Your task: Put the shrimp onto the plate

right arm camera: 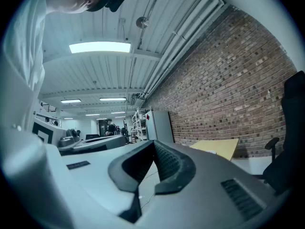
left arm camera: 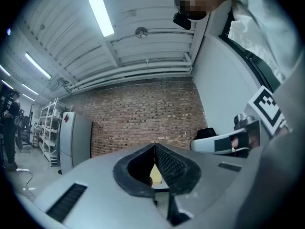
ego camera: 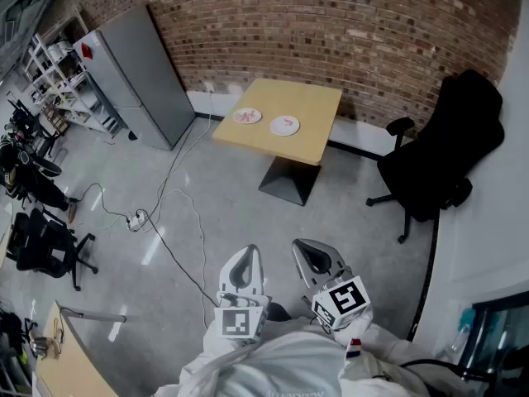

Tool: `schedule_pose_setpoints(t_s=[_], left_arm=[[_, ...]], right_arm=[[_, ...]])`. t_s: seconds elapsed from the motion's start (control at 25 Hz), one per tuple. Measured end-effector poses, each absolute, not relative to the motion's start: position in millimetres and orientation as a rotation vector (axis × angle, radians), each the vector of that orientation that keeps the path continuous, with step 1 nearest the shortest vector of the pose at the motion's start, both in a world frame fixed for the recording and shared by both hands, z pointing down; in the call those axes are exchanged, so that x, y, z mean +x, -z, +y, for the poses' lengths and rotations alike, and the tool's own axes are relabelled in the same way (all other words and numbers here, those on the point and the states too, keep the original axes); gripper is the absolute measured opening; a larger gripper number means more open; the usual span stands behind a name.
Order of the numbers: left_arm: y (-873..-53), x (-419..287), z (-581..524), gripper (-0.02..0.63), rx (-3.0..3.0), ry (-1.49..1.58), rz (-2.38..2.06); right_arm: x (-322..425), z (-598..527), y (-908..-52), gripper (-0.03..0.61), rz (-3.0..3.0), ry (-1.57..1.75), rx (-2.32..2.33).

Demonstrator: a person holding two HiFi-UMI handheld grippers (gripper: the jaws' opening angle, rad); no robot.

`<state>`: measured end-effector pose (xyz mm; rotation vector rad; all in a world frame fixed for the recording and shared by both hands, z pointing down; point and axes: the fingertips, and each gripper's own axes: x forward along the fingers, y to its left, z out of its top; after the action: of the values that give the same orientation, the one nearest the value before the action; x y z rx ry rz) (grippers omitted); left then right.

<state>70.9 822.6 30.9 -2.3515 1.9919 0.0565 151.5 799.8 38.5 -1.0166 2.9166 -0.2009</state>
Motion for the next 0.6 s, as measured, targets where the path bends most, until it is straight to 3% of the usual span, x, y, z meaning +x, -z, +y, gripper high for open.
schedule_pose_setpoints(t_s=[0.6], left_arm=[[-62, -19, 712, 0.011, -2.412, -0.009, 2.028]], right_arm=[[73, 689, -60, 0.025, 2.912, 0.229, -1.101]])
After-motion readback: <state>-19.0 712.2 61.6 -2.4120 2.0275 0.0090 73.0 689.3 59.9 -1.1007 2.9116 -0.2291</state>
